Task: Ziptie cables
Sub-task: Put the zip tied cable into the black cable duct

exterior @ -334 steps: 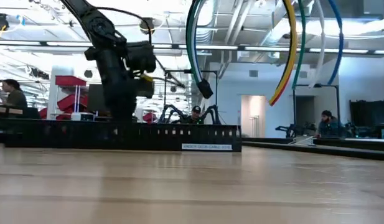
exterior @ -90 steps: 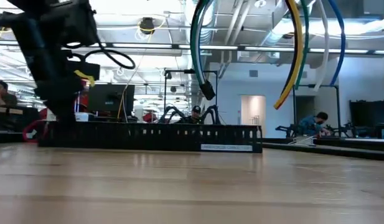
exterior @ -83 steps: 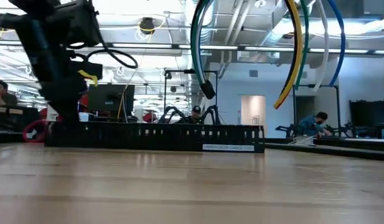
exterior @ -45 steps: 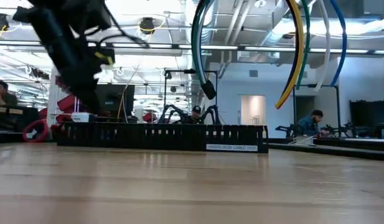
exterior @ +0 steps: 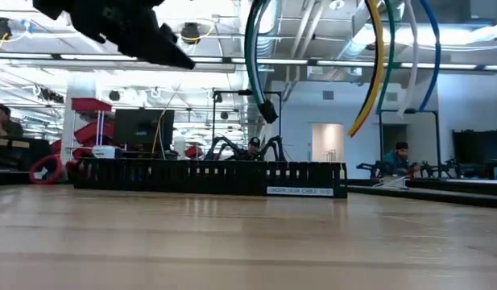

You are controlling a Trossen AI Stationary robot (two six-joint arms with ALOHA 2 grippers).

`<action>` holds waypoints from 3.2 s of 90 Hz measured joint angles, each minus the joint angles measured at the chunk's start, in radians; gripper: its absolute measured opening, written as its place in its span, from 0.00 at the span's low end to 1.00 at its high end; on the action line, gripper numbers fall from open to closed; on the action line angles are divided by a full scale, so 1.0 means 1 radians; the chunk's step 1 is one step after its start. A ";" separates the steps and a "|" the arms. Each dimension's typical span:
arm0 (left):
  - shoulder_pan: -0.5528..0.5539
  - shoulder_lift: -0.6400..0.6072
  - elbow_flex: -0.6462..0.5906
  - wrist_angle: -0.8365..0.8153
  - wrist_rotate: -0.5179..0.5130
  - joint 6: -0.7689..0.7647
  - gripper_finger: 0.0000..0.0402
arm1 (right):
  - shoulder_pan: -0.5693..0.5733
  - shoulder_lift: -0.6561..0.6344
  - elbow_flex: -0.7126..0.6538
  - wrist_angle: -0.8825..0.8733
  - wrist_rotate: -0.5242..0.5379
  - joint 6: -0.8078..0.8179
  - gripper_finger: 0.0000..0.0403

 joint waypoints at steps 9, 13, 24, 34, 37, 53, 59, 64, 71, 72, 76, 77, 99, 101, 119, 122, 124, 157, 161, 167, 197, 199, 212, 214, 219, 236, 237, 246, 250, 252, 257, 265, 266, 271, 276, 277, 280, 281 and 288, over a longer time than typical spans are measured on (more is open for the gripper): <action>0.000 0.041 0.000 0.057 0.000 0.024 0.29 | 0.000 0.000 0.000 0.011 0.000 -0.004 0.00; 0.000 0.057 0.000 0.080 -0.024 0.039 0.33 | 0.000 0.000 0.000 0.019 0.000 -0.012 0.00; 0.001 0.101 0.000 0.176 -0.063 0.067 0.43 | 0.001 0.000 0.000 0.040 0.000 -0.021 0.00; 0.001 0.149 0.000 0.265 -0.001 0.068 0.48 | 0.001 0.000 0.000 0.047 0.000 -0.025 0.00; 0.000 0.164 0.000 0.288 0.017 0.067 0.49 | 0.001 0.000 0.000 0.049 0.000 -0.026 0.00; 0.000 0.239 -0.001 0.385 0.074 0.033 0.50 | 0.001 0.000 0.000 0.066 0.001 -0.037 0.00; 0.001 0.267 -0.001 0.443 0.068 0.029 0.50 | 0.001 0.000 0.000 0.079 0.002 -0.045 0.00; 0.003 0.290 -0.001 0.493 0.059 0.035 0.50 | 0.001 0.000 0.000 0.084 0.002 -0.047 0.00; 0.006 0.323 -0.001 0.559 0.057 0.033 0.50 | 0.001 0.000 0.000 0.090 0.003 -0.051 0.00; 0.006 0.328 -0.001 0.566 0.056 0.031 0.50 | 0.001 0.000 0.000 0.091 0.003 -0.052 0.00; 0.006 0.345 -0.001 0.593 0.056 0.028 0.50 | 0.001 0.000 0.000 0.099 0.003 -0.054 0.00; 0.006 0.349 -0.001 0.598 0.055 0.028 0.50 | 0.001 0.000 0.000 0.101 0.003 -0.055 0.00; 0.007 0.376 0.021 0.487 -0.050 -0.090 0.40 | 0.001 0.000 0.000 0.105 0.004 -0.055 0.00; 0.008 0.372 0.028 0.463 -0.067 -0.101 0.36 | 0.001 0.000 0.000 0.105 0.004 -0.054 0.00; 0.028 0.278 0.069 0.311 -0.076 -0.089 0.06 | 0.000 0.000 0.000 0.102 0.008 -0.040 0.00; 0.031 0.250 0.070 0.298 -0.082 -0.080 0.06 | 0.001 0.000 0.000 0.094 0.008 -0.035 0.00; 0.033 0.232 0.070 0.290 -0.088 -0.070 0.06 | 0.001 0.000 0.000 0.088 0.008 -0.030 0.00; 0.095 -0.081 0.072 -0.012 -0.181 0.003 0.06 | 0.004 0.001 0.000 -0.081 0.025 0.066 0.22; 0.097 -0.103 0.076 -0.060 -0.185 0.000 0.06 | 0.005 0.000 0.000 -0.084 0.022 0.066 0.26; 0.099 -0.126 0.078 -0.105 -0.186 -0.012 0.06 | 0.002 0.000 0.000 -0.073 0.026 0.066 0.32; 0.100 -0.128 0.079 -0.145 -0.200 -0.049 0.06 | -0.043 0.031 0.000 0.112 0.127 -0.031 0.47; 0.100 -0.128 0.079 -0.145 -0.208 -0.049 0.06 | -0.051 0.039 0.000 0.113 0.139 -0.036 0.48; 0.100 -0.128 0.079 -0.135 -0.235 -0.031 0.06 | -0.100 0.096 -0.001 0.194 0.188 -0.074 0.49; 0.100 -0.128 0.079 -0.132 -0.235 -0.028 0.06 | -0.104 0.104 -0.001 0.211 0.195 -0.079 0.49; 0.100 -0.129 0.080 -0.121 -0.234 -0.023 0.06 | -0.117 0.121 -0.001 0.253 0.225 -0.100 0.50; 0.105 -0.129 0.080 -0.118 -0.235 -0.013 0.06 | -0.150 0.149 -0.001 0.390 0.264 -0.161 0.56; 0.106 -0.129 0.080 -0.118 -0.235 -0.012 0.06 | -0.152 0.150 -0.001 0.396 0.263 -0.161 0.57; 0.113 -0.129 0.080 -0.118 -0.235 0.006 0.06 | -0.171 0.169 0.000 0.402 0.255 -0.161 0.58; 0.116 -0.129 0.080 -0.117 -0.234 0.008 0.06 | -0.183 0.187 0.000 0.426 0.238 -0.161 0.58; 0.118 -0.129 0.080 -0.114 -0.235 0.008 0.06 | -0.188 0.196 0.000 0.430 0.231 -0.161 0.58; 0.124 -0.129 0.080 -0.110 -0.234 0.009 0.06 | -0.203 0.225 -0.002 0.449 0.210 -0.166 0.58; 0.126 -0.129 0.080 -0.107 -0.236 0.011 0.06 | -0.227 0.264 -0.001 0.495 0.195 -0.176 0.58; 0.126 -0.129 0.080 -0.107 -0.236 0.011 0.06 | -0.229 0.267 -0.001 0.493 0.195 -0.176 0.58; 0.126 -0.129 0.080 -0.106 -0.235 0.015 0.06 | -0.240 0.283 -0.001 0.496 0.195 -0.169 0.57; 0.125 -0.130 0.080 -0.109 -0.235 0.019 0.06 | -0.248 0.296 -0.001 0.488 0.195 -0.157 0.56; 0.125 -0.131 0.080 -0.111 -0.236 0.020 0.06 | -0.249 0.298 -0.001 0.485 0.195 -0.156 0.55; 0.125 -0.137 0.079 -0.122 -0.240 0.021 0.06 | -0.253 0.299 -0.001 0.471 0.194 -0.155 0.53; 0.125 -0.140 0.079 -0.127 -0.243 0.021 0.06 | -0.253 0.300 -0.001 0.467 0.194 -0.154 0.52; 0.125 -0.161 0.079 -0.143 -0.276 0.021 0.06 | -0.253 0.298 0.000 0.441 0.199 -0.153 0.41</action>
